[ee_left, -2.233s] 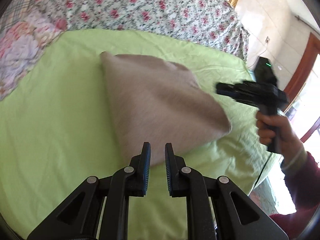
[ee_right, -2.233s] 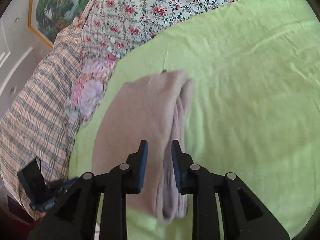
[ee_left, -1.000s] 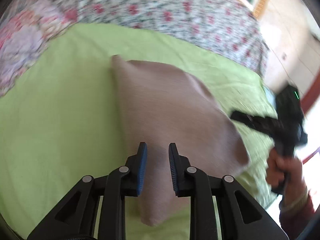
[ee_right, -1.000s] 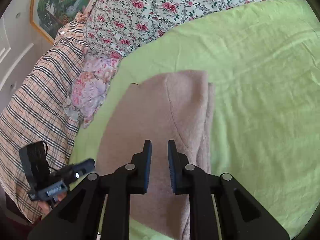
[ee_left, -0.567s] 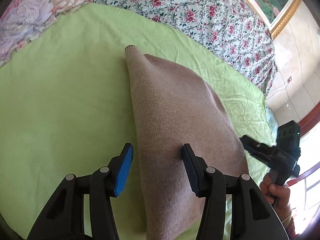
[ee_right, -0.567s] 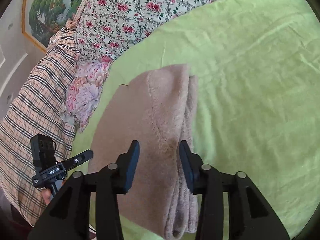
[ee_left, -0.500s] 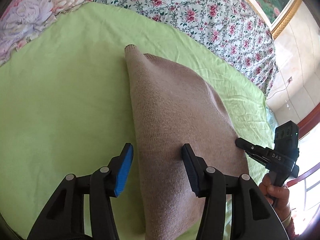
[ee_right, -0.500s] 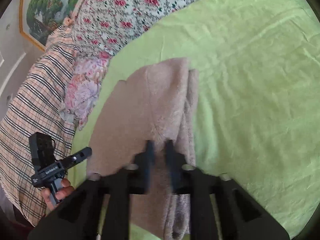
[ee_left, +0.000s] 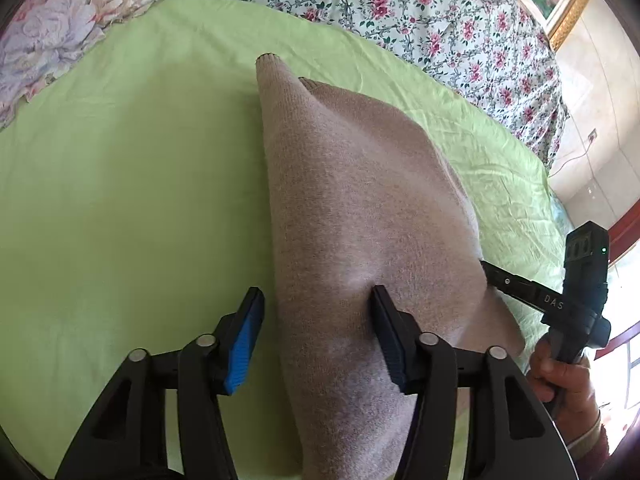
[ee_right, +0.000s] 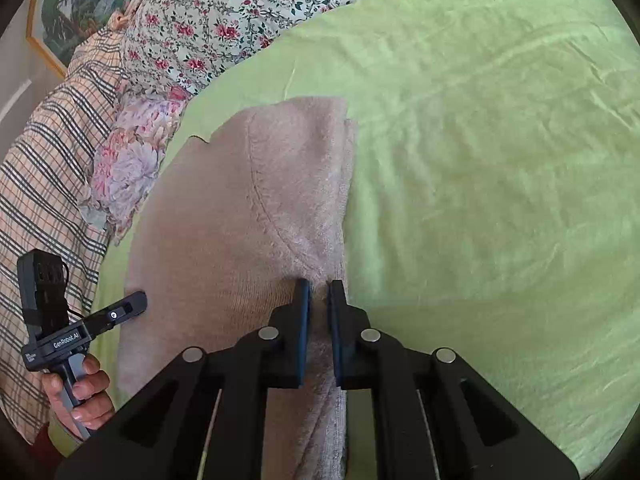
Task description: Fold small clothes
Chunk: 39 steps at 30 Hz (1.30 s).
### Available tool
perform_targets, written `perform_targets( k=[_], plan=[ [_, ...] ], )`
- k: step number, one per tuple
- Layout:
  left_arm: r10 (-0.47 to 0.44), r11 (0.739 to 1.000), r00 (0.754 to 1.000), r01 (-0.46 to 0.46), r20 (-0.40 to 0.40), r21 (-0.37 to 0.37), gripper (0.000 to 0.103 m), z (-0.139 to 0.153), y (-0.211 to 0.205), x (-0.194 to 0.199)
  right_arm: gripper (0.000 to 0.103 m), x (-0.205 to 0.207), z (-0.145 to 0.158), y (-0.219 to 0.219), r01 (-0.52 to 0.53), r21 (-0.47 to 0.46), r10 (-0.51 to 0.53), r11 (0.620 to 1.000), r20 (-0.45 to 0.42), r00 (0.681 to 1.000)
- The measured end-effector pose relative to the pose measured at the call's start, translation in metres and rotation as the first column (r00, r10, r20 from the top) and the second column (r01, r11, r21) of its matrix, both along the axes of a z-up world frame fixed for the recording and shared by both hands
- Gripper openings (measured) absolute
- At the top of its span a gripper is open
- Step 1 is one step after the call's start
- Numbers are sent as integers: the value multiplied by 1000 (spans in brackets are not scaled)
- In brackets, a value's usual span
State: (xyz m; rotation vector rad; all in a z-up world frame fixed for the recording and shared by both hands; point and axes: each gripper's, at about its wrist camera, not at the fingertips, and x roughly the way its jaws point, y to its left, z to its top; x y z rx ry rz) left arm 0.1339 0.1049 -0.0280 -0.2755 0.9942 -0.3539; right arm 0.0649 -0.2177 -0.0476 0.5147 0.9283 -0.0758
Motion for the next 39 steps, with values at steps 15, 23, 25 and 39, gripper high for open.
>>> perform_targets(
  k=[15, 23, 25, 39],
  plan=[
    [-51, 993, 999, 51, -1, 109, 55, 1, 2, -74, 17, -57, 15, 44, -96, -78, 93, 992, -48, 995],
    [-41, 989, 999, 41, -3, 141, 57, -10, -1, -85, 14, -66, 10, 37, -59, -67, 57, 996, -40, 998],
    [-33, 991, 999, 34, -9, 132, 57, -10, -3, -87, 15, -69, 10, 38, -53, -68, 51, 996, -38, 998],
    [-25, 988, 1000, 24, 9, 151, 55, 16, 3, -111, 30, -99, 47, 54, -15, -129, 14, 992, -7, 1000]
  ],
)
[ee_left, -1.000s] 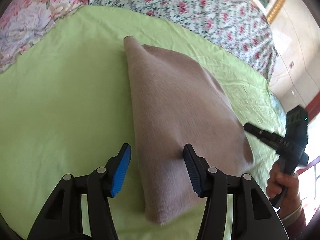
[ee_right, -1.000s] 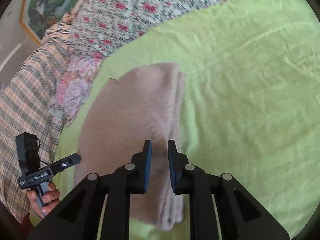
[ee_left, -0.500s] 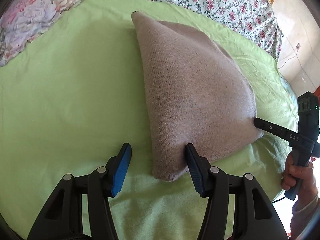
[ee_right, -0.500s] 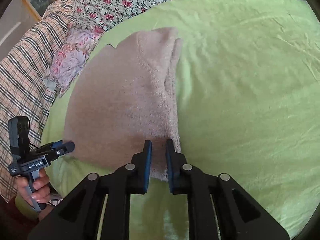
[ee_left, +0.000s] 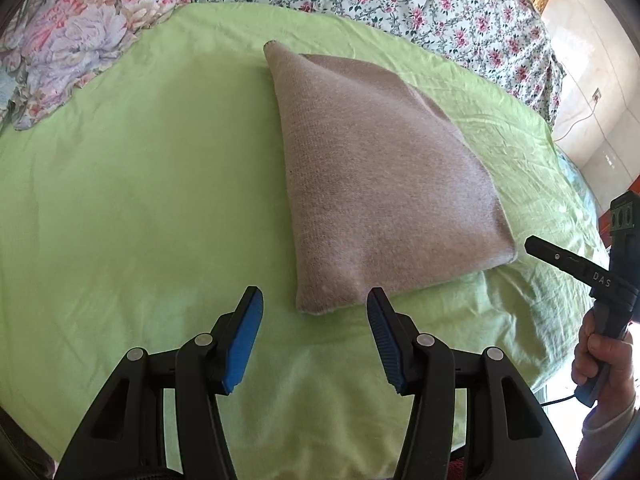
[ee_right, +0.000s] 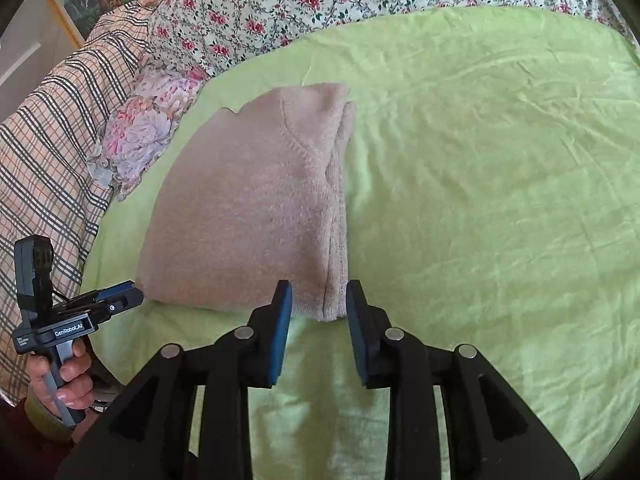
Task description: Fold small clothes
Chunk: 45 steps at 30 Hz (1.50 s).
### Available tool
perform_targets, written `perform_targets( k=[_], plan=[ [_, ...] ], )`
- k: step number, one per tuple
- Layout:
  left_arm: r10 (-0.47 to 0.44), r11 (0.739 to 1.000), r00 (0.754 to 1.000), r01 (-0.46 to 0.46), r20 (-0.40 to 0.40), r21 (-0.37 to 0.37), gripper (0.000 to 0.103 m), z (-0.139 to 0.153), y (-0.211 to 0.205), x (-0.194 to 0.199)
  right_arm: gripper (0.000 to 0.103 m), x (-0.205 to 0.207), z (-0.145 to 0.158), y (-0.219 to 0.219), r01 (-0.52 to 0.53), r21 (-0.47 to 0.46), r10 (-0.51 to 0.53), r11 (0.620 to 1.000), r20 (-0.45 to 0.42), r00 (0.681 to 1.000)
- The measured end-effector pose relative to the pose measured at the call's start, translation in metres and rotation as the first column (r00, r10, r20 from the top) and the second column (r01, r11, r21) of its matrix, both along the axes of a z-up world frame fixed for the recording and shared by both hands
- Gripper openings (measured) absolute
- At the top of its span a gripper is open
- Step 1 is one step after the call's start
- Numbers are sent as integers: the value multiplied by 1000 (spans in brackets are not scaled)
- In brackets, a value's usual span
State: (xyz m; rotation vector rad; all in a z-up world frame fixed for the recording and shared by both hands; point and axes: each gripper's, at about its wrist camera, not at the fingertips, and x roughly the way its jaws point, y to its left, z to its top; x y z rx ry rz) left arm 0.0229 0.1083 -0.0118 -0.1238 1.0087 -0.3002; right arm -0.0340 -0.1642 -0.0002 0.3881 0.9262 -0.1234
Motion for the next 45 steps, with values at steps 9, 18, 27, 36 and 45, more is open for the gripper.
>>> perform_targets(
  k=[9, 18, 27, 36, 45],
  plan=[
    [-21, 997, 998, 17, 51, 80, 70, 19, -7, -27, 59, -17, 12, 28, -42, -43, 43, 998, 15, 999],
    [-23, 997, 999, 19, 45, 77, 72, 18, -1, -16, 60, 7, 8, 11, -31, 12, 31, 999, 34, 999],
    [37, 997, 998, -40, 56, 66, 72, 26, 4, 30, 60, 70, 12, -28, 23, 70, -28, 997, 70, 997],
    [39, 983, 991, -61, 124, 173, 80, 43, -11, 40, 76, 71, 21, 7, -88, -26, 89, 996, 46, 995],
    [34, 964, 993, -63, 113, 259, 83, 35, -16, 13, 88, 41, 16, 45, -195, -141, 196, 971, -5, 981]
  ],
)
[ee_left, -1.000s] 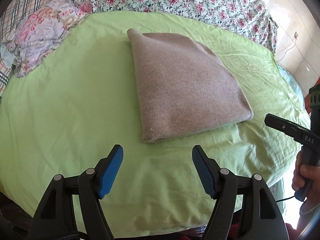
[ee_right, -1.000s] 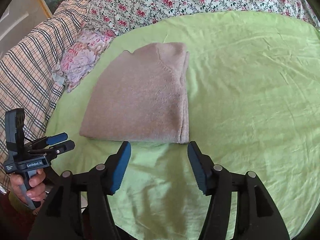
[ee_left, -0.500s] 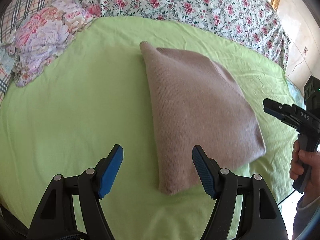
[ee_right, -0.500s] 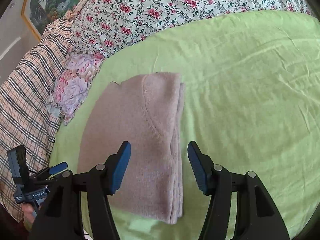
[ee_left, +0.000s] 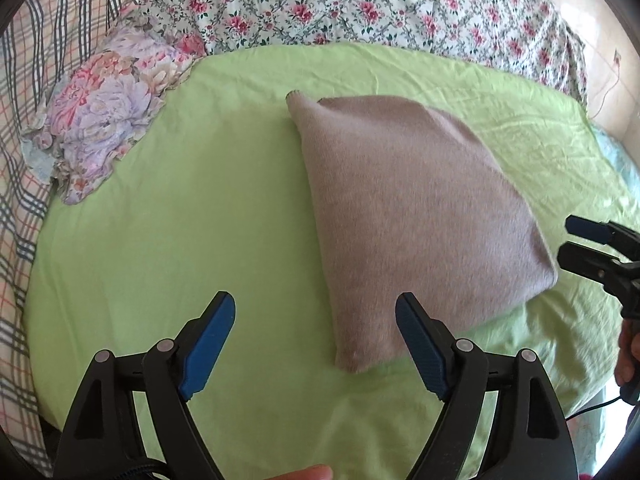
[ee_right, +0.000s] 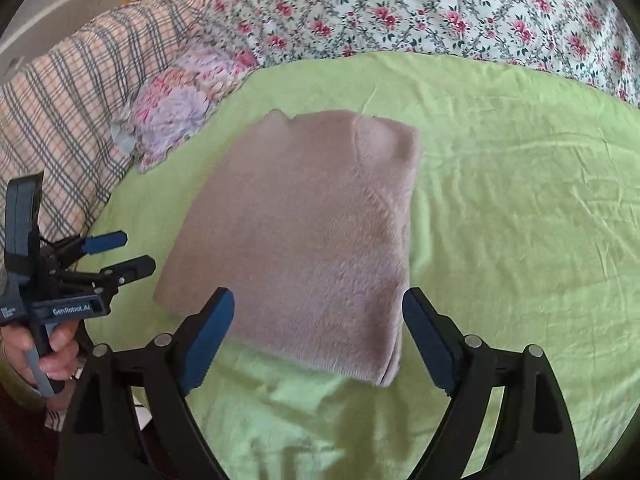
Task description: Fold small clothes
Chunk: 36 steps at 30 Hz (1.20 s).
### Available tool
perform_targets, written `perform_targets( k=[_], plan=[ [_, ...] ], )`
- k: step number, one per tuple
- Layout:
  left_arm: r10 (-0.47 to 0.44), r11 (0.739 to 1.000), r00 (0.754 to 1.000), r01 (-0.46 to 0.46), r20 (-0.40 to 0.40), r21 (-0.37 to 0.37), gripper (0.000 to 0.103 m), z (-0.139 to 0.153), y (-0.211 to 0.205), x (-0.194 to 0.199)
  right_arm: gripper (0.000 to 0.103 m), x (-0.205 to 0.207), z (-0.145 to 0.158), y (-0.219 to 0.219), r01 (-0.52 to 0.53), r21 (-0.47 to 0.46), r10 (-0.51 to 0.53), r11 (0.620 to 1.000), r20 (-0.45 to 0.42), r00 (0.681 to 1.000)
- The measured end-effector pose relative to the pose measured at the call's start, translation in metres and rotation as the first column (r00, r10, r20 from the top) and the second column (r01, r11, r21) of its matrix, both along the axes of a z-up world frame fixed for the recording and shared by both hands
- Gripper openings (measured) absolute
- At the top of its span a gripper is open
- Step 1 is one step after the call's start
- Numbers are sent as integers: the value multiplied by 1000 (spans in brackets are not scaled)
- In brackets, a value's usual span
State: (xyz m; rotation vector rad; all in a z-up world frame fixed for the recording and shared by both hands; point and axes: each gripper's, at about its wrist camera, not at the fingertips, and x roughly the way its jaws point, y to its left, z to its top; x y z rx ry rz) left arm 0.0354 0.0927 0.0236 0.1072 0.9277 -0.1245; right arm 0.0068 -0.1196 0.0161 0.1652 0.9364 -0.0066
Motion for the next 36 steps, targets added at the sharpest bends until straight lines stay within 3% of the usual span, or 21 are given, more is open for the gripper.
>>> perform_targets(
  k=[7, 15, 36],
  plan=[
    [-13, 996, 1000, 14, -14, 84, 85, -10, -7, -17, 90, -12, -14, 14, -41, -49, 39, 998, -55, 998],
    [-24, 990, 1000, 24, -5, 136, 90, -7, -14, -15, 90, -8, -14, 15, -35, -72, 31, 997, -54, 998],
    [19, 996, 999, -22, 28, 87, 94, 2, -8, 26, 93, 36, -11, 8, -45, -100, 40, 994, -53, 998]
  ],
)
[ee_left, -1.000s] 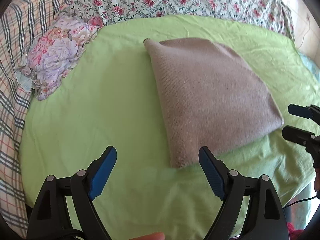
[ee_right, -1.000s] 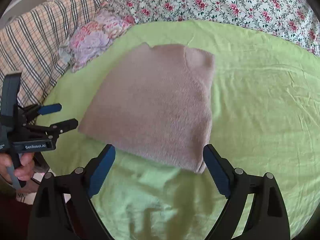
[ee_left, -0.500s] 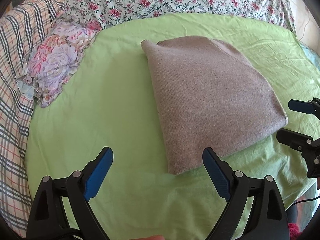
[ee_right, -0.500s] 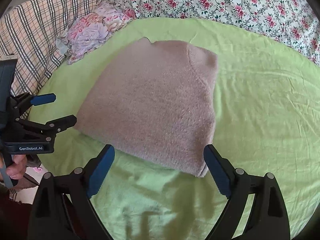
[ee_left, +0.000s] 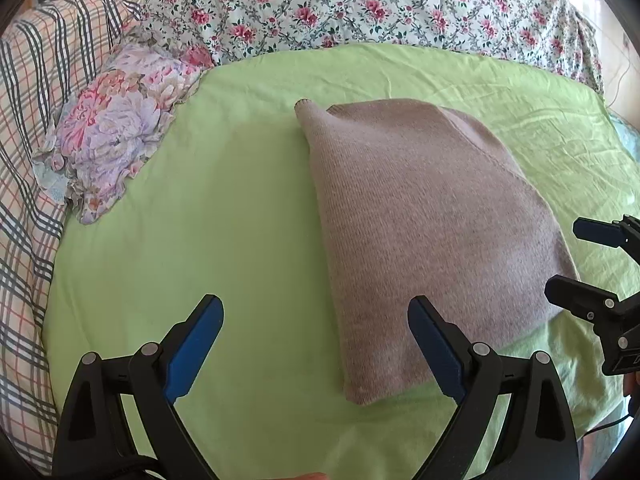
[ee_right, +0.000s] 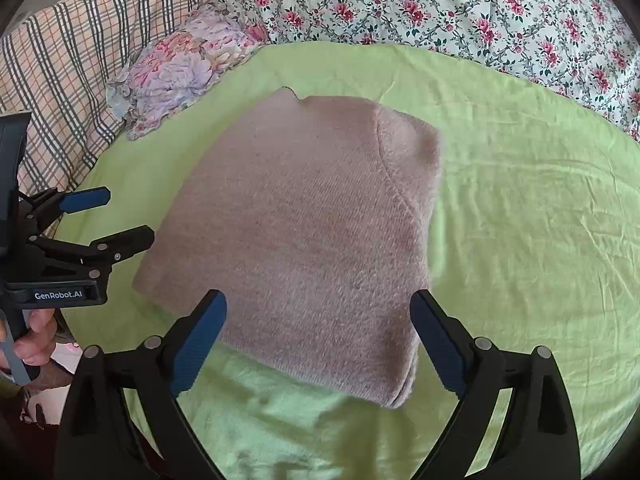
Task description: Fold small clothes
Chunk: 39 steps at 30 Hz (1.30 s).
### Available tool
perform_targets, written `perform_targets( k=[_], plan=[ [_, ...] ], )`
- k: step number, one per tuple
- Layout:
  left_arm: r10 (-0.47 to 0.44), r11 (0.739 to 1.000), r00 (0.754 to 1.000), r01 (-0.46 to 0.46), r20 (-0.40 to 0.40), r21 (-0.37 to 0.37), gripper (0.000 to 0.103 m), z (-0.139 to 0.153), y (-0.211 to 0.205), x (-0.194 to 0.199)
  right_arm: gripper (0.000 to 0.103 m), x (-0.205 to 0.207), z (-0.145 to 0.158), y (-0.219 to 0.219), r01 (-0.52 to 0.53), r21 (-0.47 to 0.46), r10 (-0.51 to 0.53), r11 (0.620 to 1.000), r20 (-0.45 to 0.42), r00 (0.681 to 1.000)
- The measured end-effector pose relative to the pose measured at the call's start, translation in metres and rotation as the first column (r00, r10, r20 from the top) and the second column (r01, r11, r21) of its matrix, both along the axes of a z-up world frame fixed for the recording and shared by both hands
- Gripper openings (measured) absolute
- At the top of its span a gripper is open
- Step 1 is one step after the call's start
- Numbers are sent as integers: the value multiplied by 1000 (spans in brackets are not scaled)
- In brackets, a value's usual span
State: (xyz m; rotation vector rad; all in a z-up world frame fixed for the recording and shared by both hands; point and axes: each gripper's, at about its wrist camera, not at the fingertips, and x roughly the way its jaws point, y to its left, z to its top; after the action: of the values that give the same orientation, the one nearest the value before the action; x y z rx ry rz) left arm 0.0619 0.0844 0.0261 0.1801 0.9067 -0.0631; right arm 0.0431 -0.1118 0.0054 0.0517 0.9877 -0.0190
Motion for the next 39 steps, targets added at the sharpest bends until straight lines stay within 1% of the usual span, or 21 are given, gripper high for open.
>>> perform_targets(
  k=[18, 39],
  plan=[
    [7, 1000, 1000, -8, 13, 17, 96, -1, -10, 9, 94, 17, 0, -9, 25, 25, -25, 999, 6, 1000],
    [-4, 1000, 1000, 4, 21, -16, 96, 5, -19, 14, 95, 21, 2, -12, 40, 41, -41, 998, 9, 999]
  ],
)
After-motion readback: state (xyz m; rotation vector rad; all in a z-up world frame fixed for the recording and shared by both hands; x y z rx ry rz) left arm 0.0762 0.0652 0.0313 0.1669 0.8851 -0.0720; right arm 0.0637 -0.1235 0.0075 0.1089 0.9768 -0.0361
